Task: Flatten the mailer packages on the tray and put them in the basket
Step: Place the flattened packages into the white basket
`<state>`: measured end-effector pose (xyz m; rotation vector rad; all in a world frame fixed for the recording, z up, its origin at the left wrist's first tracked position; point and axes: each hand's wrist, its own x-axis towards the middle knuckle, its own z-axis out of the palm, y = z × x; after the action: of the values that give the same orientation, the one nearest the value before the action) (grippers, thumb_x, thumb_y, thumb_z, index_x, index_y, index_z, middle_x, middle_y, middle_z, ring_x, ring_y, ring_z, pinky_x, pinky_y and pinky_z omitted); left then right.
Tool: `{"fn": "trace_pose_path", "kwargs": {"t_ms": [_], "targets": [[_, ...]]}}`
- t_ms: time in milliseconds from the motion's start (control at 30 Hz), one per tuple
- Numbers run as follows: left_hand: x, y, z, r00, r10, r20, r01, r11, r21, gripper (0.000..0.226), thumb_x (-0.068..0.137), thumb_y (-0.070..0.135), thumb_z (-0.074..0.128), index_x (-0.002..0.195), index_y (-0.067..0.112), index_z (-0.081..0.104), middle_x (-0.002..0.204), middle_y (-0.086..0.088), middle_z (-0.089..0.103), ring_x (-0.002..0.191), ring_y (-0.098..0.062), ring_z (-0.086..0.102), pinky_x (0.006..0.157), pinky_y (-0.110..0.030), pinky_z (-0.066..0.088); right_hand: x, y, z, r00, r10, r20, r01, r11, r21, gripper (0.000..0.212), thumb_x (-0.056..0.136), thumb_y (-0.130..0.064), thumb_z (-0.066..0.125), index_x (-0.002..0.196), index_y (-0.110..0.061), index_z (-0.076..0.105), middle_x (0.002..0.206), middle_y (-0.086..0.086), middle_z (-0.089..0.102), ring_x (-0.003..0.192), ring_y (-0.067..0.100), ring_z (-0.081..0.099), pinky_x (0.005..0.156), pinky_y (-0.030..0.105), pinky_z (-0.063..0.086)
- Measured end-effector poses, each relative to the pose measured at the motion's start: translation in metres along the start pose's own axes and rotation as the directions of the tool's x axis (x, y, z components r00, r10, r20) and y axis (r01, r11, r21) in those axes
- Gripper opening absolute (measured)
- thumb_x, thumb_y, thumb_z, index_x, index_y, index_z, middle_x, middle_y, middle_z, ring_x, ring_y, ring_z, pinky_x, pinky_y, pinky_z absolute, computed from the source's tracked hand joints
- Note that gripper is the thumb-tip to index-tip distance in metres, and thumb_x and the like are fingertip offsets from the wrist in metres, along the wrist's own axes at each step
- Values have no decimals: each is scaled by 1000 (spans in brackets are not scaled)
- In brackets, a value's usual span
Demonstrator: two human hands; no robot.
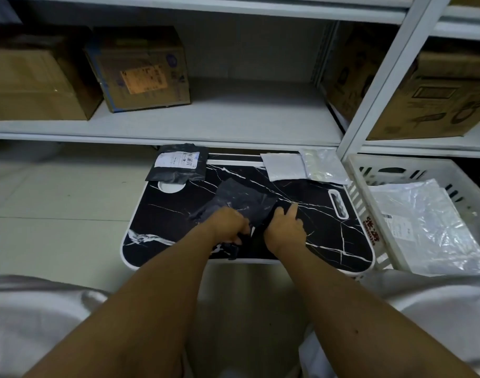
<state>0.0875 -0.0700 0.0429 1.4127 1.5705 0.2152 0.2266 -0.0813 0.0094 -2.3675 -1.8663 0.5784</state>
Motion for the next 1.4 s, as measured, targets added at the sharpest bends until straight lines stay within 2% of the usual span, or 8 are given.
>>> {"fn": "trace_pose_path", "kwargs": {"t_ms": [67, 133, 300, 500, 600, 700, 1000, 1400], "targets": [[5, -3, -11, 942, 14, -335, -26, 999, -31, 22, 90, 10, 50, 98, -1, 66, 103, -23, 66, 98, -40, 63, 85, -43, 50, 0, -5, 3, 999, 3, -37, 1, 994, 110, 40, 101, -28, 39, 134, -6, 34, 143, 23, 30, 118, 41, 48, 93, 43, 41], [6, -10, -23, 836, 34, -548, 85, 978, 191, 30, 92, 19, 45, 116, 7, 59, 120, -20, 54, 112, -38, 51, 92, -42, 44, 0, -11, 7, 998, -54, -43, 60, 988, 146, 38, 103, -32, 35, 132, -7, 36, 130, 22, 43, 112, 40, 53, 90, 42, 42], [15, -30, -31, 942, -40, -332, 139, 950, 281, 38, 93, 16, 42, 131, 15, 44, 131, -21, 42, 118, -40, 46, 100, -45, 40, 1, -27, 20, 977, -211, 41, 198, 958, 208, 44, 100, -23, 40, 142, -14, 31, 133, 18, 46, 115, 37, 51, 95, 44, 42], [17, -32, -10, 952, 28, -304, 90, 926, 367, 44, 92, 18, 45, 136, 17, 43, 133, -17, 38, 118, -36, 46, 98, -43, 43, 16, -28, 20, 982, -176, 67, 168, 979, 119, 58, 96, -24, 45, 149, -12, 23, 156, 13, 20, 130, 39, 38, 103, 47, 37], [12, -37, 1, 889, 154, -431, 159, 780, 606, 58, 94, 29, 46, 147, 21, 24, 153, -17, 14, 141, -34, 19, 110, -46, 28, 10, -26, 22, 975, -221, -9, 221, 975, 20, 55, 101, -31, 39, 150, -14, 22, 161, 11, 9, 142, 33, 22, 108, 48, 34], [11, -45, 17, 879, 280, -385, 114, 661, 742, 65, 101, 37, 28, 152, 19, -8, 158, -9, -18, 146, -27, -15, 118, -50, 4, 0, -25, 28, 935, -348, -69, 339, 934, -110, 59, 103, -40, 27, 155, -17, 9, 163, 5, -3, 149, 24, -2, 117, 48, 18], [19, -66, 36, 925, 329, -190, 2, 496, 868, 72, 100, 37, 24, 143, 14, -28, 153, -6, -32, 141, -23, -30, 117, -54, -5, 5, -4, 53, 884, -466, 29, 453, 843, -291, 72, 91, -57, -9, 154, -22, -4, 162, 0, -10, 149, 18, -12, 119, 47, 1], [29, -77, 33, 947, 306, -93, -108, 578, 809, 63, 101, 38, 17, 147, 18, -22, 155, -2, -29, 143, -17, -26, 119, -48, 0, 8, 0, 65, 887, -450, 103, 462, 868, -183, 80, 85, -64, -15, 154, -26, -3, 162, -2, -10, 149, 16, -10, 119, 45, -1]]}}
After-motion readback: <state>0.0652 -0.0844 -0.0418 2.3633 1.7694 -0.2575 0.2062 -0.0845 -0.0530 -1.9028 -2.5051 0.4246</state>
